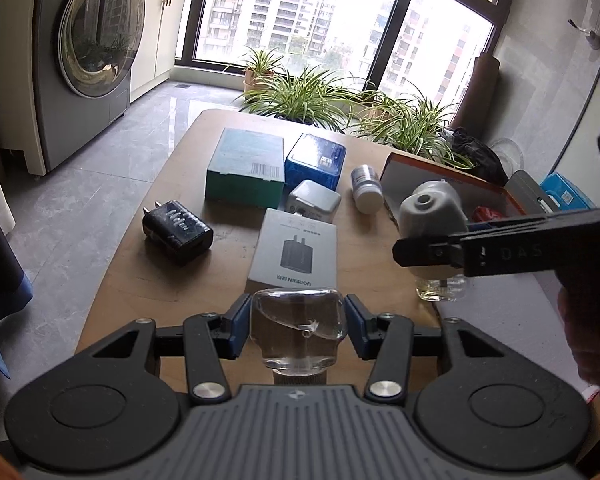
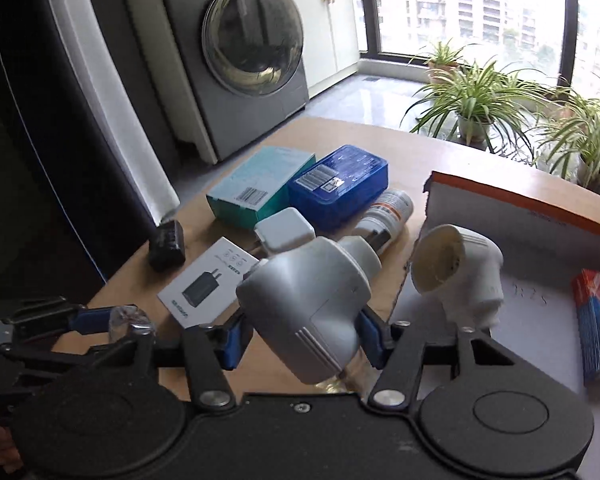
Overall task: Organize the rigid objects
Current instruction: 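Grasp the white plug adapter with the right gripper while the left holds the bottle, then carry the glass bottle over the tray with the left gripper while the right carries the adapter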
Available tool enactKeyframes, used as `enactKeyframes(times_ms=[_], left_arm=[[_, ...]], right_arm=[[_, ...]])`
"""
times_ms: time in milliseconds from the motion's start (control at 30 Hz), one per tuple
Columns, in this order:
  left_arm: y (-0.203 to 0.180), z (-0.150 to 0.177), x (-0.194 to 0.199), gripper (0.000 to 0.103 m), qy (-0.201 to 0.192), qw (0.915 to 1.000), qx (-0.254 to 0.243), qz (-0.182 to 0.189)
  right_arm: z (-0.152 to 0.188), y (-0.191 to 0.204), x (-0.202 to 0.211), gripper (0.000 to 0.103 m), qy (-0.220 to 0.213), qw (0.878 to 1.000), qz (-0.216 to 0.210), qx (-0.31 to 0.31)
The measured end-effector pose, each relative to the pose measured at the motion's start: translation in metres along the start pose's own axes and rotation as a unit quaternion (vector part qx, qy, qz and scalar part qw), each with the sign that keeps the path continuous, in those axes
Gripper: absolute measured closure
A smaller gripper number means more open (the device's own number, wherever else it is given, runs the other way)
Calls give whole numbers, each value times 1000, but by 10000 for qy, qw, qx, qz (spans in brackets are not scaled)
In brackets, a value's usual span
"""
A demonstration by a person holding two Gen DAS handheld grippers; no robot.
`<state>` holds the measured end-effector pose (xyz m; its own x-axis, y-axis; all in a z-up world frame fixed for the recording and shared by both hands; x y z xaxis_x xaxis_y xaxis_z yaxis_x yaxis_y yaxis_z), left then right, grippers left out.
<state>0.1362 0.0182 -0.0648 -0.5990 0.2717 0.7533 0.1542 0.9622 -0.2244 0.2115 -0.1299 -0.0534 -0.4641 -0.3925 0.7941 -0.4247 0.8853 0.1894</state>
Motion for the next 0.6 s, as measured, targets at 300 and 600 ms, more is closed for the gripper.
enactKeyframes(times_ms=[300, 600], left_arm=[[-31, -14, 16, 53, -209, 9995, -224, 118], [-69, -22, 25, 53, -345, 9975, -500, 360]], right_arm=[[24, -3, 59, 51, -764, 9953, 212, -551], [49, -17, 97, 51, -1334, 9859, -49, -1011]])
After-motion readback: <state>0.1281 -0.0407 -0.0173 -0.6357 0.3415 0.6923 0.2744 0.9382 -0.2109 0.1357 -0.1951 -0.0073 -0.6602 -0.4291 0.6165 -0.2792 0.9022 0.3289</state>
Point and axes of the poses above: each gripper's, at about its wrist camera, not at the fingertips, and x roughly against the way its jaws point, y to its left, z to its underside, the point moved 8 cm from there along -x, roughly the way its jaws point, and after that the axes turned 9 degrees about y, right-handed, at the moved point
